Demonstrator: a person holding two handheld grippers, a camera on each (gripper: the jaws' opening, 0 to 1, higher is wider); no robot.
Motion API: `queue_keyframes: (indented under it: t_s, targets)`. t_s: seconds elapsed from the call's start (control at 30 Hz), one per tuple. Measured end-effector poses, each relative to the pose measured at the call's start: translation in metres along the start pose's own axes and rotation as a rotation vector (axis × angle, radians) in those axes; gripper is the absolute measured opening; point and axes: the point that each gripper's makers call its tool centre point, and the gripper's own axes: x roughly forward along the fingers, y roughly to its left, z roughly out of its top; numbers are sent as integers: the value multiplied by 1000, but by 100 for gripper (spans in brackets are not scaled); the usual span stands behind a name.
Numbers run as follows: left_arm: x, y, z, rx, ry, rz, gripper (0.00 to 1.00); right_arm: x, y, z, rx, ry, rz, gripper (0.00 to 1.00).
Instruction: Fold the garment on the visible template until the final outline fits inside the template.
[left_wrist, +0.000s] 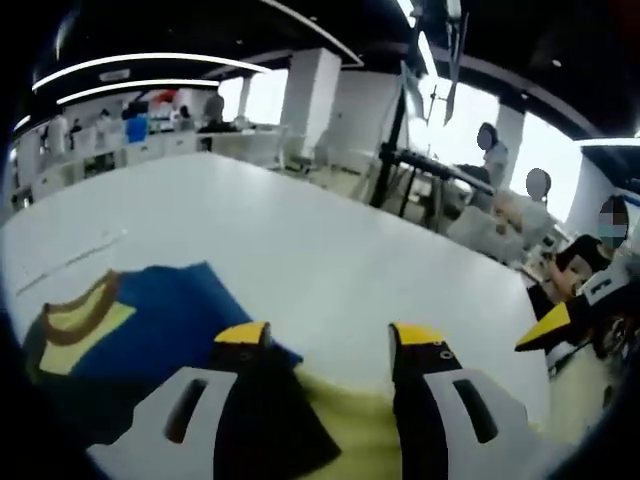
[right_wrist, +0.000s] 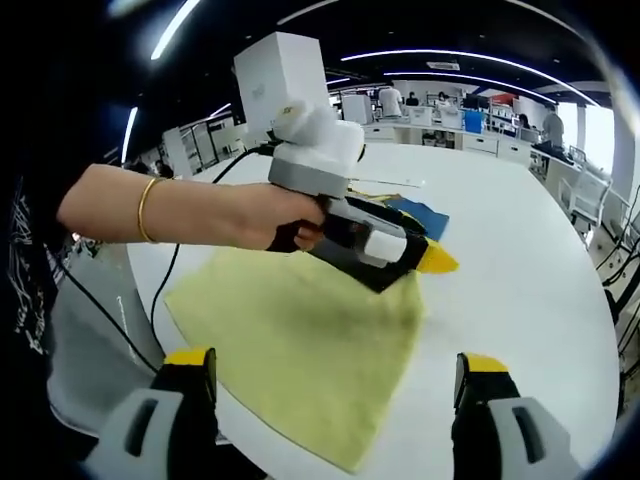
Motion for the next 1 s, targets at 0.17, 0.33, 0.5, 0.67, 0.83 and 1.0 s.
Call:
queue_keyframes:
  t_s: [0.17,0.33,0.5,0.67,0.83,1.0]
  targets:
    - [-23,12,8,8,-44,25,69,0,2,3,-6,-5,1,100]
    - [-47,21,11,25,-53,46,81,3,3,3,1,-6,4,100]
    - [-70,25,10,52,-45,62,93,6,6,4,-6,2,11,100]
    - [-92,22,10,46,-24,54,99,7,8,6,-14,5,12,100]
    - [-114,20,12,75,-23,37,99,9,7,7,-1,-4,2,100]
    - [-141,26,2,86,-5,68,99,11,8,3,16,5,4,99]
